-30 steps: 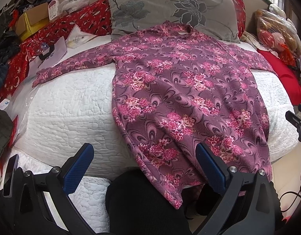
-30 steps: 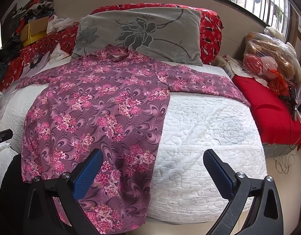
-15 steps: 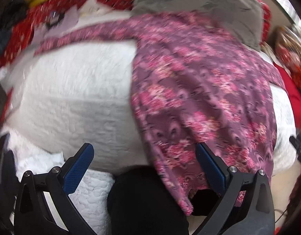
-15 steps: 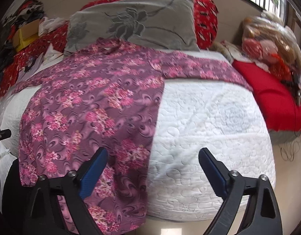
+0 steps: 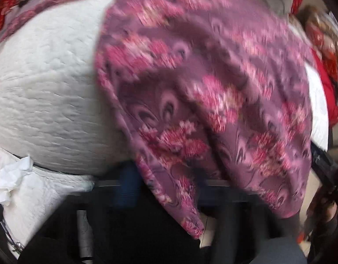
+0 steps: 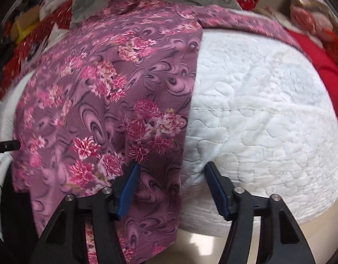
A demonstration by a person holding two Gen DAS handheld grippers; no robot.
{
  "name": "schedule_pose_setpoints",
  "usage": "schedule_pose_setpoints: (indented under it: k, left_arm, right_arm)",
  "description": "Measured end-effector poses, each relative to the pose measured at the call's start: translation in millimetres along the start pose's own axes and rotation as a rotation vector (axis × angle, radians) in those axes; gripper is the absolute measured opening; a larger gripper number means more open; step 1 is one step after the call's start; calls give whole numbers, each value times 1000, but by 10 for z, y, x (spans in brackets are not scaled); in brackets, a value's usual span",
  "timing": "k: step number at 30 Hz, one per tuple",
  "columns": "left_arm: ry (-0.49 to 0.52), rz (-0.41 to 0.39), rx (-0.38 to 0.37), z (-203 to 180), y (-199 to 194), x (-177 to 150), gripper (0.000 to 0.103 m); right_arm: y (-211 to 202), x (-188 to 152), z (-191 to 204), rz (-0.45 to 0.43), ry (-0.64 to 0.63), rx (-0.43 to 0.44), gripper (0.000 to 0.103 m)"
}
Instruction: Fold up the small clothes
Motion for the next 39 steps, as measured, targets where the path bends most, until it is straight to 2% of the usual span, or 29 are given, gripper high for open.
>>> schedule_pose_setpoints:
  k: [1, 2, 3, 4, 6, 9, 12, 15, 18, 21, 24, 25, 26, 27, 28, 29, 30, 32, 33, 34, 35, 36, 37, 39]
  left_arm:
    - [-3, 9, 6, 3, 17, -15, 3]
    - [-9, 2, 3, 15, 2, -19, 3]
    - [-14, -2, -5, 27, -23, -22, 3]
    - [-28, -4, -26, 53, -77, -36, 3]
    - [-58, -6, -67, 122, -210, -38, 3]
    - [-141, -12, -166, 286, -540, 1, 3]
    - [-229, -38, -266, 510, -911, 60, 2]
    - [-244, -62, -261, 647, -1074, 139, 2]
    - [-250, -39, -207, 752, -929, 144, 3]
    - [-258, 7, -196, 779, -699, 113, 3]
    - [-236, 10, -189, 802, -605, 16, 4]
    - [-227, 12, -202, 794, -614, -15, 6]
    - [-225, 18, -227, 781, -612, -32, 13]
    - [-226, 27, -251, 768, -609, -46, 29]
    - [-230, 45, -282, 742, -598, -70, 39]
    - [-233, 57, -301, 721, -576, -91, 52]
    - [-236, 60, -304, 707, -554, -107, 53]
    - [-226, 65, -269, 689, -478, -135, 52]
    - [-222, 68, -237, 695, -429, -141, 49]
    - [-220, 74, -217, 711, -400, -158, 41]
    - [-220, 82, -201, 719, -367, -162, 20]
    - [-222, 94, -186, 745, -342, -172, 6]
    - [-230, 98, -179, 775, -339, -177, 6]
    - [-252, 93, -193, 821, -416, -174, 5]
  right_arm:
    - [-17, -20, -26, 0, -7, -29, 35]
    - [-50, -46, -36, -11, -11, -25, 30]
    - [-65, -62, -44, -20, -11, -10, 11]
    - [-83, -87, -29, -31, -5, 46, 1]
    - [-135, -131, -40, -45, 9, 81, 1]
    - [-371, -107, -125, -122, 99, 162, 1]
    - [-737, -28, -403, -232, 220, 203, 1]
    - [-954, -3, -653, -287, 293, 207, 1]
    - [-855, -9, -779, -259, 305, 185, 1]
    - [-666, -134, -769, -199, 348, 201, 2]
    - [-600, -286, -820, -164, 375, 215, 8]
    - [-560, -329, -851, -155, 377, 215, 10]
    - [-536, -375, -850, -141, 381, 220, 12]
    - [-503, -402, -848, -128, 384, 223, 23]
    - [-481, -448, -838, -113, 389, 226, 38]
    - [-459, -482, -811, -101, 388, 227, 44]
    - [-418, -507, -785, -90, 381, 226, 48]
    - [-310, -539, -688, -59, 360, 237, 48]
    - [-243, -559, -615, -40, 348, 253, 47]
    - [-196, -564, -569, -29, 335, 261, 42]
    - [-162, -574, -521, -14, 316, 264, 36]
    - [-117, -573, -453, 6, 283, 259, 15]
    - [-100, -561, -406, 13, 262, 270, 4]
    - [-211, -496, -344, -31, 234, 291, 4]
Point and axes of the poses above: each gripper's, at about its wrist camera, not at the fingertips, and y roughly the way its jaws point, z to its left, x to its top, the point moved 8 cm from there along y, roughly the way its jaws point, and after that the axes turned 14 degrees about -y, right-handed, at the moved point
